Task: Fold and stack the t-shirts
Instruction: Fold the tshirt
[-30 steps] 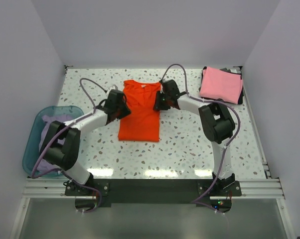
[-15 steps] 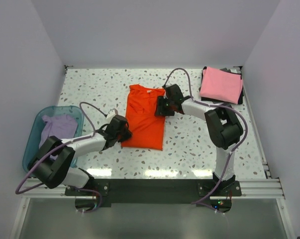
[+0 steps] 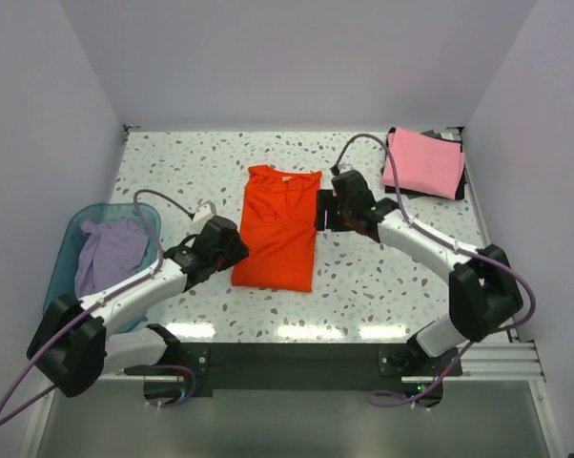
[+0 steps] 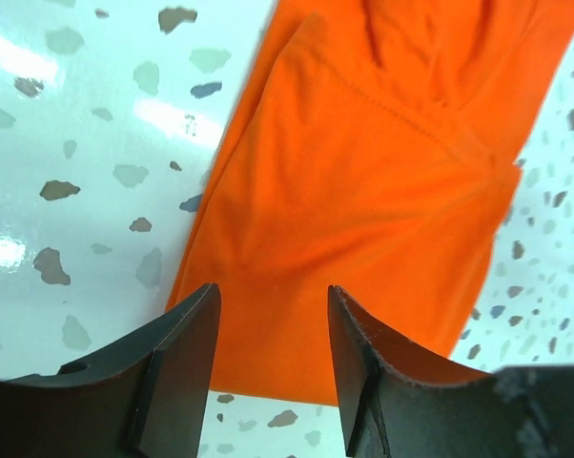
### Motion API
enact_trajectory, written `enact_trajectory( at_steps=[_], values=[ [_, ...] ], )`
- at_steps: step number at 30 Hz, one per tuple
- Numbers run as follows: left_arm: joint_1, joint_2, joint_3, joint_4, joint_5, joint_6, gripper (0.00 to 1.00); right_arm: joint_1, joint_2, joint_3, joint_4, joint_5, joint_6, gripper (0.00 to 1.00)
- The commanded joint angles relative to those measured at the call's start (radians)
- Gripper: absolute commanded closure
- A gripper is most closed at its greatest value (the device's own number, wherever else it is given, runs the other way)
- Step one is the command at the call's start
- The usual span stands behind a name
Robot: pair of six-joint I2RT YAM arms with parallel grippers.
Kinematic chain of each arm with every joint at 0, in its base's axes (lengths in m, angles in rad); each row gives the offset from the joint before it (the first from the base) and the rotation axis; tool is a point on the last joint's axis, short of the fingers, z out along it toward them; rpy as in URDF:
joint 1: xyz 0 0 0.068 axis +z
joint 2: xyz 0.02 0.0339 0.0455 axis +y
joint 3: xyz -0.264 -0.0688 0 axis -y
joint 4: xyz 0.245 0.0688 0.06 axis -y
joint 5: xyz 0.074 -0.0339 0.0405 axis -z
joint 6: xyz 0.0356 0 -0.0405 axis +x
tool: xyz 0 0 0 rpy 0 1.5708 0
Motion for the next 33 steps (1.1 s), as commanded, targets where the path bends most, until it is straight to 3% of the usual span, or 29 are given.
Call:
enact_trajectory(
  at_steps=[1,6,11,22,33],
  values=[
    [-0.003,-0.073,0.062,-0.128,-0.086,0.025,0.46,0.113,-0.086,-0.141,-0.024,0.031,0.1,0.35],
    [-0.001,-0.107,0.02,-0.151,-0.046,0.064,0.47,0.259,-0.135,-0.307,0.043,0.043,0.259,0.39],
    [-0.001,-0.142,-0.084,-0.062,0.028,0.085,0.47,0.281,-0.181,-0.439,0.189,0.011,0.388,0.4],
    [-0.001,-0.117,-0.179,0.011,0.058,0.079,0.47,0.321,-0.224,-0.504,0.267,0.021,0.493,0.43],
    [-0.001,-0.042,-0.26,0.082,0.074,0.033,0.61,0.348,-0.198,-0.545,0.324,0.047,0.556,0.49]
  ],
)
